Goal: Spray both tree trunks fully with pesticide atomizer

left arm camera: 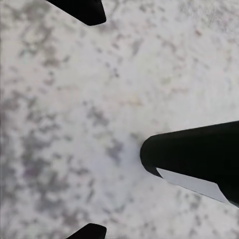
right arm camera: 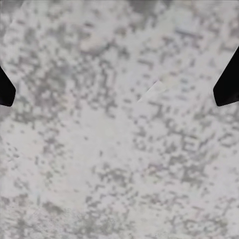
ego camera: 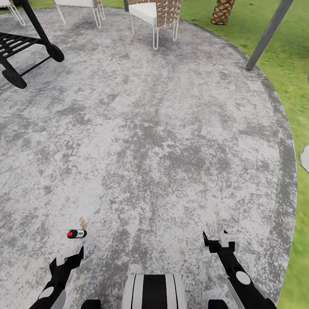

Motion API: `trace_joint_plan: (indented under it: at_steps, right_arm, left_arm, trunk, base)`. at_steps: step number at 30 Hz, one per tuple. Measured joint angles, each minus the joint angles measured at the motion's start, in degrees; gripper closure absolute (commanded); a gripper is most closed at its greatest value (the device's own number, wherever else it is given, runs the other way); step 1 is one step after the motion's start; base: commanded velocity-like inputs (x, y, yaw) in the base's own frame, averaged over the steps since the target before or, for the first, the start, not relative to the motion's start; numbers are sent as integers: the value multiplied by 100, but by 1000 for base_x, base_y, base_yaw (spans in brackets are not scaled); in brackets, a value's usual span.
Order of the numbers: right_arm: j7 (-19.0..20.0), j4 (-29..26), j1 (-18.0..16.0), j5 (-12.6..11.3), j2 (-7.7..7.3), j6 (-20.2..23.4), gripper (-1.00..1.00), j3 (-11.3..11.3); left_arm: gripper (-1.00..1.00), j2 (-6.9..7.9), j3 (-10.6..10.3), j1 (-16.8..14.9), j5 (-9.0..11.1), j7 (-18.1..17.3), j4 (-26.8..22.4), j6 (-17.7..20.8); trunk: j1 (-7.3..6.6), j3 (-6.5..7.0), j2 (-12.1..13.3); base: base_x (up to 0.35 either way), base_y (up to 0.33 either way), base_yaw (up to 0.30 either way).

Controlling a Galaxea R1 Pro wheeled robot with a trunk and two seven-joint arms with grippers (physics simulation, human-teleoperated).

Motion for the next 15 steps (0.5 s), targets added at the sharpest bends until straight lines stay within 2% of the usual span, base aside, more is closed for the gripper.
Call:
trace_joint_plan:
  at_steps: [6, 15]
  right_arm:
    - [0, 3, 0, 0, 0, 1, -100, 7]
    - [0, 4, 0, 0, 1, 0, -100, 7]
  left_arm:
    - [-100, 0, -2, 0, -14, 8, 0, 1]
    - [-100, 0, -4, 0, -14, 9, -4, 1]
  trunk:
    - [-2, -1, 0]
    - [0, -1, 0]
  base:
    - [167, -34, 0]
    - [18, -6, 0]
